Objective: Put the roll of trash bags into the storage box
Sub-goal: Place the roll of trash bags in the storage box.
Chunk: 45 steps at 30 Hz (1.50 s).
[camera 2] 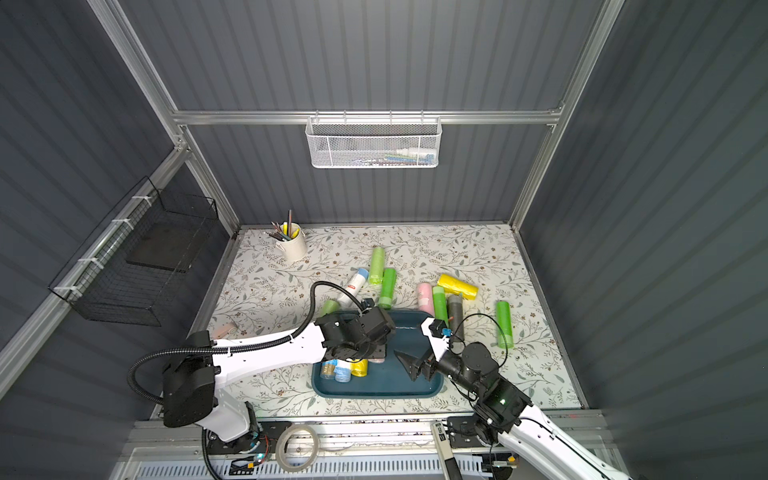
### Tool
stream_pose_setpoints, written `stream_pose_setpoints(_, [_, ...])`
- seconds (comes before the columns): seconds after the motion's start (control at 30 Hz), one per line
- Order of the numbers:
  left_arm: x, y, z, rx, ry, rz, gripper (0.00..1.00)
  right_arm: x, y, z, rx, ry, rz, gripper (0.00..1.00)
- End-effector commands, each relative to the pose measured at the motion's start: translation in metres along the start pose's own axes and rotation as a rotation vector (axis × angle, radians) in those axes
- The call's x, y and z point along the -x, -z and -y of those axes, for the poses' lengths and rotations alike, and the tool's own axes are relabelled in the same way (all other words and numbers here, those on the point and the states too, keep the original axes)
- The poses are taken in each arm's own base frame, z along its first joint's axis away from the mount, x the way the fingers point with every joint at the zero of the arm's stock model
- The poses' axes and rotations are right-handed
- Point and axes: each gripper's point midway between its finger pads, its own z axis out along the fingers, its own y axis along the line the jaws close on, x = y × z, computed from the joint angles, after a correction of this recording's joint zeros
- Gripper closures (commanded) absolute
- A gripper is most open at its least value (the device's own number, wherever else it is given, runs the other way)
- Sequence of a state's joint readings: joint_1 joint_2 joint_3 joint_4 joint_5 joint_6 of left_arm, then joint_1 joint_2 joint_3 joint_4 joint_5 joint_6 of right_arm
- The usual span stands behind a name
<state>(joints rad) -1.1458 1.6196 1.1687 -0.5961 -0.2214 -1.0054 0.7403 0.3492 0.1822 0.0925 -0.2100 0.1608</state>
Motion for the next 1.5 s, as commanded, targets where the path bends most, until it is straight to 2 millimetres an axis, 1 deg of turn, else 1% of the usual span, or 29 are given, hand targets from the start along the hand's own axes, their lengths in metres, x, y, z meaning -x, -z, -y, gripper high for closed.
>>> stream_pose_setpoints(0.0, [0.001,-0.004,0.008,-0.032,-0.009,0.003,0.57,-0.013,0.002,-0.017,0.106,-0.061,-0.042,0.01])
stream_pose_setpoints(0.17, [0.000,-0.008,0.007,0.018,-0.062,-0.023,0.57,-0.015,0.002,-0.017,0.104,-0.069,-0.056,0.01])
stream_pose_setpoints(0.2, [-0.001,-0.009,0.005,0.025,-0.062,-0.027,0.57,-0.018,0.004,-0.024,0.141,-0.074,-0.071,0.01])
stream_pose_setpoints(0.33, [-0.005,-0.013,-0.001,0.041,-0.057,-0.033,0.57,-0.024,0.008,-0.026,0.153,-0.103,-0.095,0.01])
stream_pose_setpoints(0.5, [-0.007,-0.019,-0.004,0.054,-0.084,-0.041,0.57,-0.022,0.017,-0.031,0.178,-0.119,-0.049,0.01])
stream_pose_setpoints(0.63, [-0.011,-0.023,-0.004,0.038,-0.091,-0.049,0.57,-0.019,0.021,-0.026,0.148,-0.118,-0.006,0.01])
stream_pose_setpoints(0.83, [-0.013,-0.026,-0.005,0.037,-0.091,-0.050,0.57,-0.022,0.018,-0.025,0.145,-0.128,-0.017,0.01])
stream_pose_setpoints(0.93, [-0.011,-0.025,-0.006,0.044,-0.086,-0.046,0.57,-0.025,0.014,-0.028,0.169,-0.139,-0.045,0.01])
stream_pose_setpoints(1.13, [-0.012,-0.030,-0.014,0.110,-0.076,-0.055,0.57,-0.032,0.006,-0.031,0.190,-0.153,-0.105,0.01])
stream_pose_setpoints(1.47, [-0.020,-0.038,-0.021,0.158,-0.027,-0.094,0.57,-0.031,0.006,-0.031,0.191,-0.151,-0.101,0.01])
